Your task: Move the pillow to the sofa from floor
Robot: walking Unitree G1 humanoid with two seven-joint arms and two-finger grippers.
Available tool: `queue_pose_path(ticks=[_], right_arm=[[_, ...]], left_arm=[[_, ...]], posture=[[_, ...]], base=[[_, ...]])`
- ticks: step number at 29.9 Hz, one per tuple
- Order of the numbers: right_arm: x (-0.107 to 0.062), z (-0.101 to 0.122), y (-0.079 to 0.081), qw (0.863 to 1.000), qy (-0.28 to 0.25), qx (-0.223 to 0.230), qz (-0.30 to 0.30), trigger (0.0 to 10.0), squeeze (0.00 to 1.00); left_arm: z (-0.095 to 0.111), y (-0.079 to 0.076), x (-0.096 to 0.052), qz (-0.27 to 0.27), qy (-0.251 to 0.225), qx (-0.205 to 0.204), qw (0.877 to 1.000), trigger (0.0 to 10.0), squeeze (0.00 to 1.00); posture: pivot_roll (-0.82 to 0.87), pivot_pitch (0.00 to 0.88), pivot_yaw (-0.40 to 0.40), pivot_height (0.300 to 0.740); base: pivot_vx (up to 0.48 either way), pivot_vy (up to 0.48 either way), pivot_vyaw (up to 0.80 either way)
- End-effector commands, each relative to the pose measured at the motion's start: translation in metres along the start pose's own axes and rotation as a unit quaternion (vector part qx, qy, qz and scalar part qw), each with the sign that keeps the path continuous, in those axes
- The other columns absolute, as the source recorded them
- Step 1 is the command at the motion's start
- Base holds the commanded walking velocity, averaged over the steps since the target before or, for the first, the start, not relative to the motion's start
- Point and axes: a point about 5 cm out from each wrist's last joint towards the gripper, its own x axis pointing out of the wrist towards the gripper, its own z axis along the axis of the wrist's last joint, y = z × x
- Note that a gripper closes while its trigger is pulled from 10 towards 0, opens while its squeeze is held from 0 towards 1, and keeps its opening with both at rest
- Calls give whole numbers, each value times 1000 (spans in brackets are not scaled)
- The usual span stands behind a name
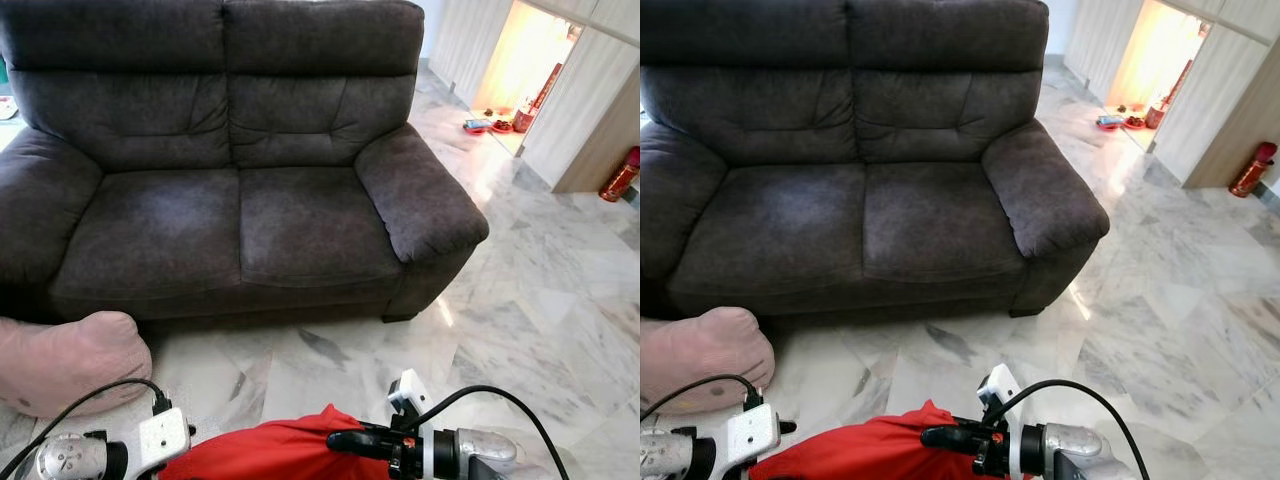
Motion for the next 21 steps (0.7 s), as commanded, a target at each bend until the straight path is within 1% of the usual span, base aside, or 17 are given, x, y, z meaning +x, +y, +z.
queue_pose_path(ticks=[1,4,7,8,9,12,14,15,18,20,21], right_arm=[[1,15,6,999,-26,-29,29,10000,0],[1,16,6,999,-26,-30,31,10000,0],[0,17,6,999,-24,-31,33,10000,0],[0,17,6,999,-24,-32,36,10000,0],[0,17,6,999,-24,-32,36,10000,0],[-2,20,9,998,-26,-35,44,10000,0],[-2,21,9,998,-26,-37,46,10000,0],[-3,22,11,998,-26,-38,50,10000,0],[-5,21,12,997,-24,-40,57,10000,0],[-6,21,12,997,-23,-40,57,10000,0],[-7,21,12,997,-22,-41,58,10000,0]], left_arm=[[-4,-4,0,-13,23,33,999,10000,0],[-6,-5,0,-14,29,38,999,10000,0],[-10,-5,1,-13,45,58,997,10000,0],[-13,-5,1,-10,53,74,996,10000,0],[-13,-5,1,-10,53,74,996,10000,0],[-14,3,5,38,42,95,994,10000,0],[-14,4,5,44,42,100,993,10000,0],[-13,6,9,58,34,104,992,10000,0],[-8,10,16,73,20,104,992,10000,0],[-8,11,17,74,17,102,992,10000,0],[-7,11,19,73,9,88,993,10000,0]], posture=[[143,0,-111,740],[141,0,-111,740],[142,0,-115,740],[141,0,-115,740],[141,0,-115,740],[136,0,-113,740],[136,0,-113,740],[137,0,-116,740],[135,0,-117,740],[135,0,-117,740],[132,0,-117,740]], base=[[0,0,0],[0,0,0],[0,0,0],[0,0,0],[0,0,0],[0,0,0],[0,0,0],[0,0,0],[0,0,0],[0,0,0],[0,0,0]])
